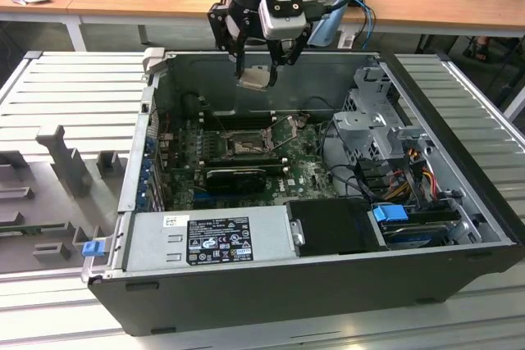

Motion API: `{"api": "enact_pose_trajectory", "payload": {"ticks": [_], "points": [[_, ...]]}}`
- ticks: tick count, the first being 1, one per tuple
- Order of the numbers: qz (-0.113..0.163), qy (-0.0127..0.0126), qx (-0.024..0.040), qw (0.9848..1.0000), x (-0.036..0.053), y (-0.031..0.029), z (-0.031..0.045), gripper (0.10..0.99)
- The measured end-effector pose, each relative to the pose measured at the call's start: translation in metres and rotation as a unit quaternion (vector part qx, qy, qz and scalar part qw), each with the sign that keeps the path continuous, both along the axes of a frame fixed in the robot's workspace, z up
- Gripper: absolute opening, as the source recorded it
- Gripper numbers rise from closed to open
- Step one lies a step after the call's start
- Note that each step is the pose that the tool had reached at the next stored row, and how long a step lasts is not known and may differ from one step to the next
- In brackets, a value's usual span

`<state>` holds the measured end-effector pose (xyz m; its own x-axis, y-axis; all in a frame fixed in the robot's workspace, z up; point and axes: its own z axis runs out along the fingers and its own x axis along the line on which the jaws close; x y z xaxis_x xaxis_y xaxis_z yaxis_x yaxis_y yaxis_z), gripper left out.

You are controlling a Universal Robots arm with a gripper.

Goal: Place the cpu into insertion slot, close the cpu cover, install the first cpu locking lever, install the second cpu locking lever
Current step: 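Place the cpu into insertion slot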

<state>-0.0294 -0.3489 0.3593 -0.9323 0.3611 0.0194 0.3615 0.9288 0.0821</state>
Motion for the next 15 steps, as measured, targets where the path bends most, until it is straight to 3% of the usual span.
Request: {"api": "enact_pose_trajectory", "payload": {"ticks": [15], "points": [[-0.038,0.0000,0.0001,0.9993,0.0000,0.0000,-0.0006,0.537]]}}
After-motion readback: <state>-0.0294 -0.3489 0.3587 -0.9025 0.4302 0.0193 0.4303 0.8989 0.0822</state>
